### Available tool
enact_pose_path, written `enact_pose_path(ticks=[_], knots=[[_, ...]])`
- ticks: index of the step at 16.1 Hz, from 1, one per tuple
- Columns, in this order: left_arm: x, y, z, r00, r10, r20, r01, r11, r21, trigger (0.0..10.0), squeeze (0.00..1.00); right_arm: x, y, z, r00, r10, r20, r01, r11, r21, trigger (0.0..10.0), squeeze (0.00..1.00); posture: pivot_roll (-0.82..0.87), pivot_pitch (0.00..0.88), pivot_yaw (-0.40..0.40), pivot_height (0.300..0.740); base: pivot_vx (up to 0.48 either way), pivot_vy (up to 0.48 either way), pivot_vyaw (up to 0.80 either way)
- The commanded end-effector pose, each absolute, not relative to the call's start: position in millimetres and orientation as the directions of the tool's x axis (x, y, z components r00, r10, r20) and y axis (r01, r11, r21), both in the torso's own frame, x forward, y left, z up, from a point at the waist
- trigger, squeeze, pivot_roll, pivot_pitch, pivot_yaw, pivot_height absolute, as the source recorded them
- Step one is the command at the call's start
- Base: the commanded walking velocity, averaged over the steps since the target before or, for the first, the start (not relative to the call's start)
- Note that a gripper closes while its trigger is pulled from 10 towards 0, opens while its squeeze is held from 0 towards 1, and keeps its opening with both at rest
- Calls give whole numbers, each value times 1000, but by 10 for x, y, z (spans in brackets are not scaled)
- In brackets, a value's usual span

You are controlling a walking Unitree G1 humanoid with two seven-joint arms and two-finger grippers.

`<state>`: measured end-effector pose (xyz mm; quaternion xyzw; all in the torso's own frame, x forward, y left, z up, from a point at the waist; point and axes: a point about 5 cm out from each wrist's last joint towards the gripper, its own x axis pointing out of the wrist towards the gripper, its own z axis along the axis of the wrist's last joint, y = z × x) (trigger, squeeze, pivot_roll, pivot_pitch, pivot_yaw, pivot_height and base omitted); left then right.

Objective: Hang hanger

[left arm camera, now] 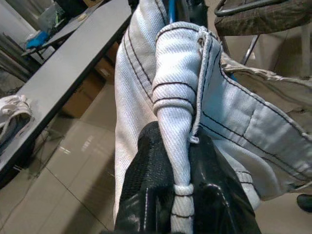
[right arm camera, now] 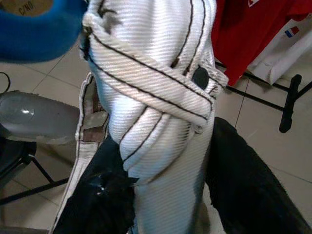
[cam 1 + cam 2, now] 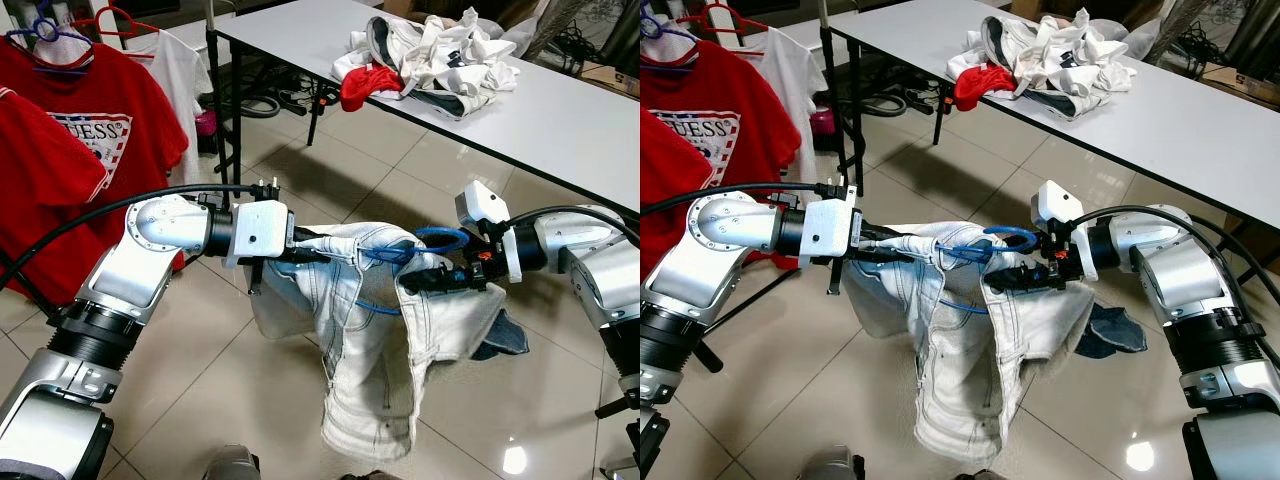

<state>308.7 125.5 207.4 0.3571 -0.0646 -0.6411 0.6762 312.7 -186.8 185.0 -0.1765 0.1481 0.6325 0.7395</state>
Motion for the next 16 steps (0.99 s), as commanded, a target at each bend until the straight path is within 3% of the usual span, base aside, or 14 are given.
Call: enact_pose_path(ticks=[1,7,9,10,11,12,13,16], knots=[[2980,1055,2326,77,-971,-227,770,-86,632,0,0,3163,-1829,1895,168,886,-432,-985,137,-102,0,0,77,0,-119,740,0,0,0],[3006,1102,2319,98,-964,-249,783,-80,617,0,0,3129,-1819,1935,133,906,-401,-990,105,-92,0,0,79,0,-117,740,0,0,0],[3059,1141,2315,123,-966,-228,795,-41,605,0,0,3094,-1821,1953,115,915,-388,-992,88,-87,0,0,77,0,-114,740,0,0,0],[3100,1154,2323,156,-967,-201,788,-1,615,2431,0,3086,-1829,1963,114,917,-383,-992,88,-85,0,0,77,0,-114,740,0,0,0],[3123,1164,2324,173,-966,-191,792,21,610,6510,0,3081,-1835,1968,113,918,-380,-993,87,-84,0,0,77,0,-114,740,0,0,0],[3155,1199,2309,175,-965,-196,806,26,592,10000,737,3066,-1851,1979,109,921,-375,-993,85,-81,0,0,73,0,-111,740,0,0,0],[3159,1212,2290,164,-962,-218,814,7,580,10000,1000,3056,-1863,1985,108,922,-373,-993,85,-79,0,0,73,0,-111,740,0,0,0],[3159,1220,2277,153,-961,-230,827,-4,563,10000,1000,3029,-1882,1990,104,922,-373,-994,82,-74,0,0,69,0,-107,740,0,0,0]])
